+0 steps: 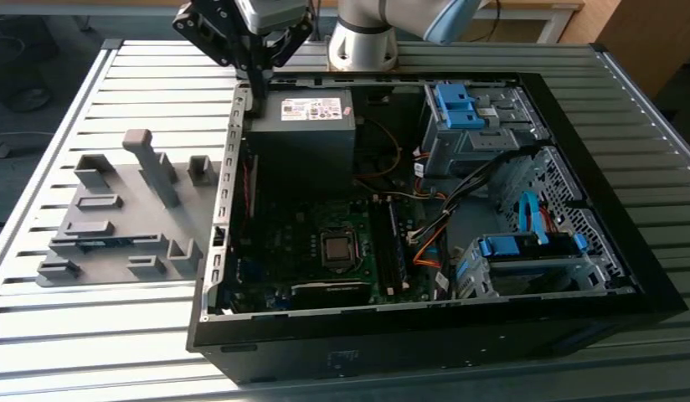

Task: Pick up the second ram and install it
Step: 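Reach for the second ram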

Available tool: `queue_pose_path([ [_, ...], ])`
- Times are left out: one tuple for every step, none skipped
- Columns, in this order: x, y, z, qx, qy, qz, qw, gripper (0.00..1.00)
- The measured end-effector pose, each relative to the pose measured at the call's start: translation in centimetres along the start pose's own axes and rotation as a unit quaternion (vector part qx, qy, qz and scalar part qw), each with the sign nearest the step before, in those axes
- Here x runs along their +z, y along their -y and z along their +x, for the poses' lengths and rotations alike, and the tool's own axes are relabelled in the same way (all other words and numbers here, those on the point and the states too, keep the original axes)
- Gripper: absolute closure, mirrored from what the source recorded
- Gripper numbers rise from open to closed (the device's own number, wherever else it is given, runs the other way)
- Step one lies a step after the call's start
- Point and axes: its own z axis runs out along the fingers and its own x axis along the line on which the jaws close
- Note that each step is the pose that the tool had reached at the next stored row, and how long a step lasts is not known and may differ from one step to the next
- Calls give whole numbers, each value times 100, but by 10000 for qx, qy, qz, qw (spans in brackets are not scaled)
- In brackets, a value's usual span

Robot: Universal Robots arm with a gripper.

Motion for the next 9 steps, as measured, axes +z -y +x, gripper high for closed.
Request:
queue_pose_path([
  [0,0,3,0,0,1,10000,89],
  [1,0,5,0,0,1,10000,89],
  [1,1,9,0,0,0,10000,89],
  [2,1,12,0,0,0,10000,89],
  [2,1,15,0,0,0,10000,89],
  [3,1,18,0,0,0,10000,89],
  [3,2,21,0,0,0,10000,89],
  [3,2,24,0,0,0,10000,89],
  [4,2,27,0,0,1,10000,89],
])
